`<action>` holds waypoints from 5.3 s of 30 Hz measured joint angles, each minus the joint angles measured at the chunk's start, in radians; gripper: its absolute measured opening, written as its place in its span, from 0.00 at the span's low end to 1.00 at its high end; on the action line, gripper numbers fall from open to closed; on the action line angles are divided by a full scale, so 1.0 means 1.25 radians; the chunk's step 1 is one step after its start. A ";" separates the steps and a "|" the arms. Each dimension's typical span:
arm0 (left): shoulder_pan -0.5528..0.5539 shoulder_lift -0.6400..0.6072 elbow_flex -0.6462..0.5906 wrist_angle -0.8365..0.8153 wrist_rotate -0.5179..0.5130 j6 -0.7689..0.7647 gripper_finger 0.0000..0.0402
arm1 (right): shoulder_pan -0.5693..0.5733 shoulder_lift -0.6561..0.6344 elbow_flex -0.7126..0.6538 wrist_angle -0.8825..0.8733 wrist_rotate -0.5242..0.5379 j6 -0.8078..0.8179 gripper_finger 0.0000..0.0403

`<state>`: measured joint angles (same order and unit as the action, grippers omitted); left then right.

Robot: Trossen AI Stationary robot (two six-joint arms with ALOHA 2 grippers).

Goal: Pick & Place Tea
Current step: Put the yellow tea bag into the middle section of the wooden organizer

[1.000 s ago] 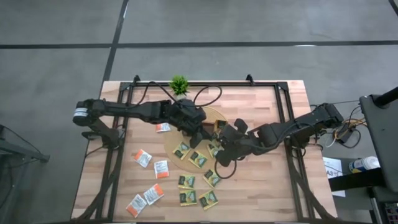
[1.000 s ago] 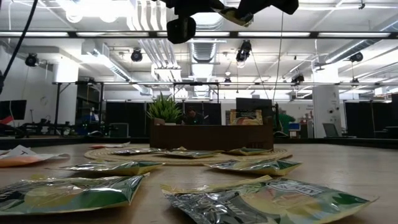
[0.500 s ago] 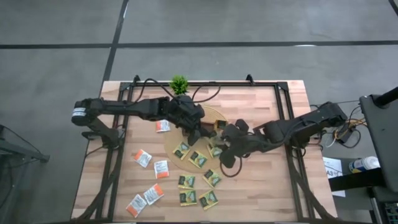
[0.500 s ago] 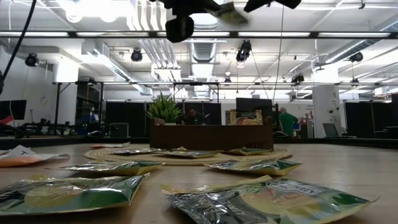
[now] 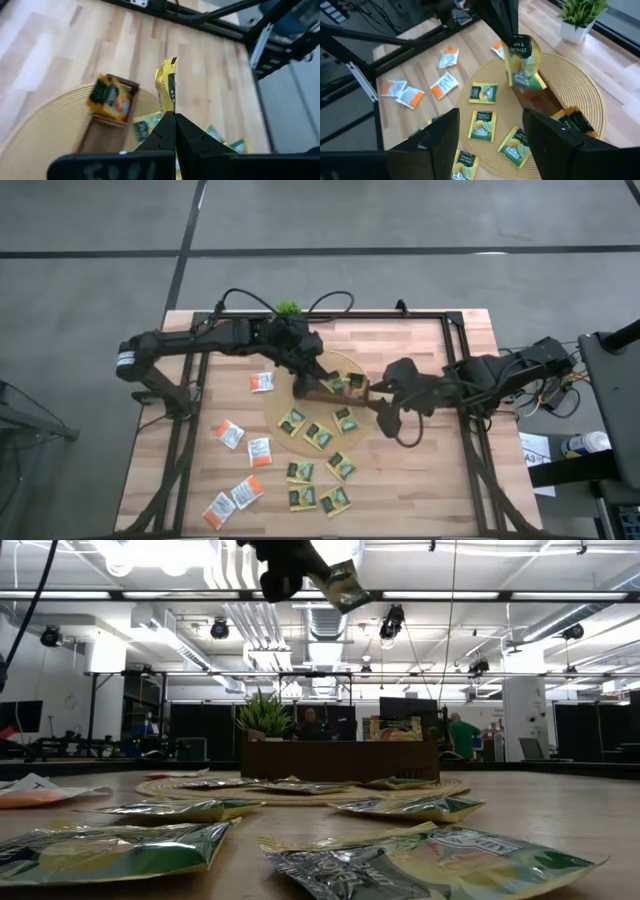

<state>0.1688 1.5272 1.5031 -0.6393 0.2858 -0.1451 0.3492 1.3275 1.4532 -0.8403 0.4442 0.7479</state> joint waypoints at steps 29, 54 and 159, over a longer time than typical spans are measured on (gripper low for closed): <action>0.074 0.189 0.031 -0.080 -0.043 0.346 0.00 | -0.001 0.008 -0.002 -0.018 0.003 0.009 0.53; 0.084 0.337 0.119 -0.159 -0.087 0.435 0.00 | -0.001 0.024 -0.002 -0.031 0.002 0.015 0.53; -0.211 -0.071 0.141 -0.245 -0.217 -0.012 0.35 | 0.141 0.156 -0.092 0.262 -0.009 -0.033 0.53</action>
<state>-0.0954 1.4384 1.6800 -0.9456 0.0142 -0.1596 0.5255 1.5230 1.3376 -0.5129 0.4332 0.7063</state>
